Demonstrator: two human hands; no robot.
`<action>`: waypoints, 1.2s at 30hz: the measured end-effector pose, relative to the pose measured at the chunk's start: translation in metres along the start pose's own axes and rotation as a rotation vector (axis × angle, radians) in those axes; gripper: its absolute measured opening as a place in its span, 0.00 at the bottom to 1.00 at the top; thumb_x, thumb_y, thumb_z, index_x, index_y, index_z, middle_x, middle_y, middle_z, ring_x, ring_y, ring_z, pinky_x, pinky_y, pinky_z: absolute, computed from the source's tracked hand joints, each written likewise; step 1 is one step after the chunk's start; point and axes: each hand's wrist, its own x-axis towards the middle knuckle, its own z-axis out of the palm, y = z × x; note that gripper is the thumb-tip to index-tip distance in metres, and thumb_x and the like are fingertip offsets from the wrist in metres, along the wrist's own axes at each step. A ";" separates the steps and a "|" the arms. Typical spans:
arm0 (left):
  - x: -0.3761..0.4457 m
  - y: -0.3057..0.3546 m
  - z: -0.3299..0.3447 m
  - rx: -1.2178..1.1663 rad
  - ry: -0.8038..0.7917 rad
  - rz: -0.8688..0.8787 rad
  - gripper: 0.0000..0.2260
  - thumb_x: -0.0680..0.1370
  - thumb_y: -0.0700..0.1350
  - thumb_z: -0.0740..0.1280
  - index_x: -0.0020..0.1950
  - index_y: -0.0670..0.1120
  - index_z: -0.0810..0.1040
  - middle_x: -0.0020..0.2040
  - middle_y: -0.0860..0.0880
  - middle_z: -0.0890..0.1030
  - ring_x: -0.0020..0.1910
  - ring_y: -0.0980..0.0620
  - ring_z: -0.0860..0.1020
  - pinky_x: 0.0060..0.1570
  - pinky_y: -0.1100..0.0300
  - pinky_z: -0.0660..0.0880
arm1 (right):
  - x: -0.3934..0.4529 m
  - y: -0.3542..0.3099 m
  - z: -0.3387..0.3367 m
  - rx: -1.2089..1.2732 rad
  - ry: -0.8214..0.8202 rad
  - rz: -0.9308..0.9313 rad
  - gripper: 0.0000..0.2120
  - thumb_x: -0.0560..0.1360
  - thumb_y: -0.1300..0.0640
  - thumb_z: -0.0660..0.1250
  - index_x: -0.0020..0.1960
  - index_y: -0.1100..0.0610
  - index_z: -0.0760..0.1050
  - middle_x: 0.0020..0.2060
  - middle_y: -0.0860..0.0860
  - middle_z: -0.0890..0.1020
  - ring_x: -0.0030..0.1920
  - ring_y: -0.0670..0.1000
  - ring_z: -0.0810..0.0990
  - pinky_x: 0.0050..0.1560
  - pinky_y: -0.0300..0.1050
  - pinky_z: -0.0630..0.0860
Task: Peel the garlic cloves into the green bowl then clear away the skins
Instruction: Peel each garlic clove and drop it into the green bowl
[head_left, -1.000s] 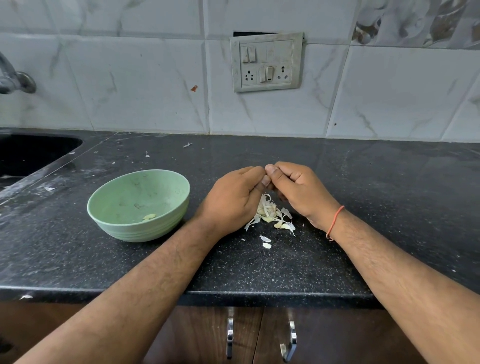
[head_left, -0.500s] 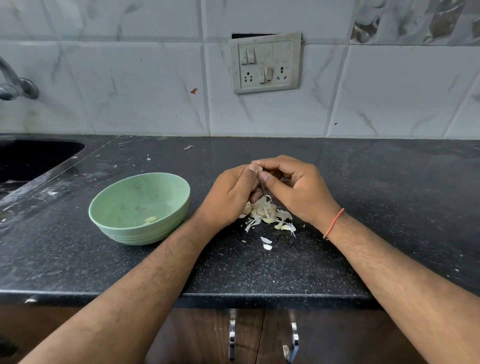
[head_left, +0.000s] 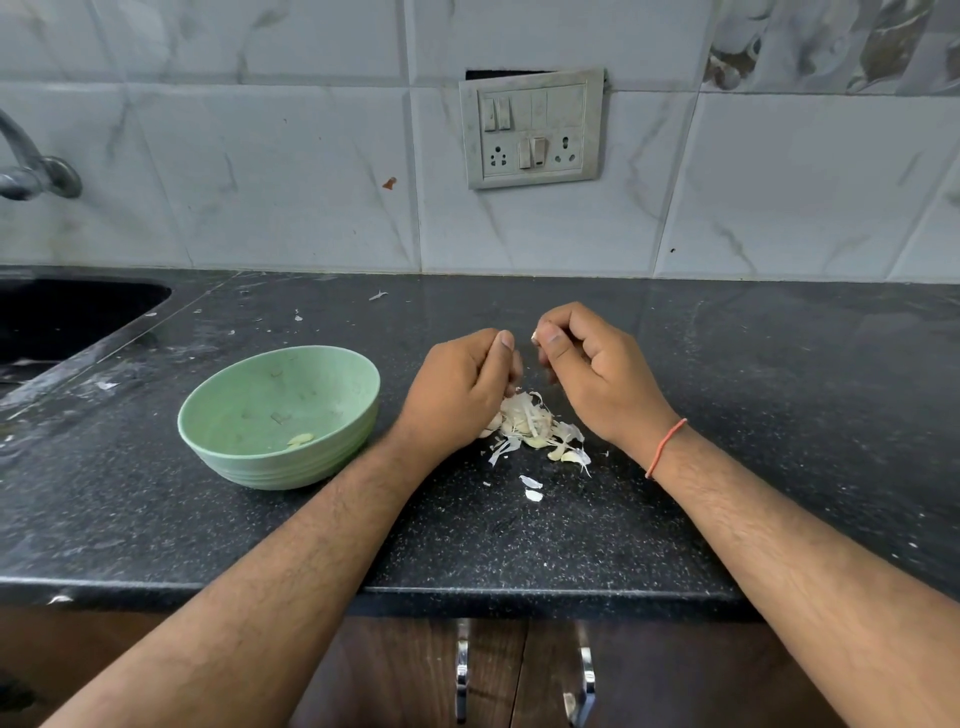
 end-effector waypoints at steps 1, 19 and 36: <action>0.000 0.000 -0.001 -0.019 0.054 0.005 0.14 0.88 0.47 0.62 0.44 0.50 0.82 0.35 0.53 0.83 0.32 0.59 0.77 0.37 0.62 0.73 | 0.000 0.001 0.000 0.019 0.011 0.022 0.08 0.86 0.51 0.65 0.53 0.54 0.81 0.40 0.47 0.83 0.40 0.56 0.82 0.45 0.61 0.81; 0.006 -0.003 -0.003 -0.398 0.067 -0.156 0.06 0.83 0.43 0.72 0.50 0.42 0.86 0.38 0.47 0.84 0.31 0.52 0.75 0.32 0.58 0.76 | 0.002 0.004 -0.001 -0.004 -0.028 0.026 0.08 0.85 0.54 0.68 0.53 0.53 0.86 0.40 0.46 0.87 0.40 0.50 0.86 0.45 0.51 0.84; 0.006 0.005 0.001 -0.517 0.015 -0.189 0.07 0.85 0.41 0.68 0.62 0.41 0.79 0.48 0.49 0.81 0.44 0.51 0.80 0.33 0.60 0.78 | 0.005 0.004 -0.003 0.095 0.000 0.056 0.07 0.84 0.56 0.70 0.54 0.56 0.87 0.39 0.49 0.88 0.38 0.52 0.87 0.45 0.50 0.84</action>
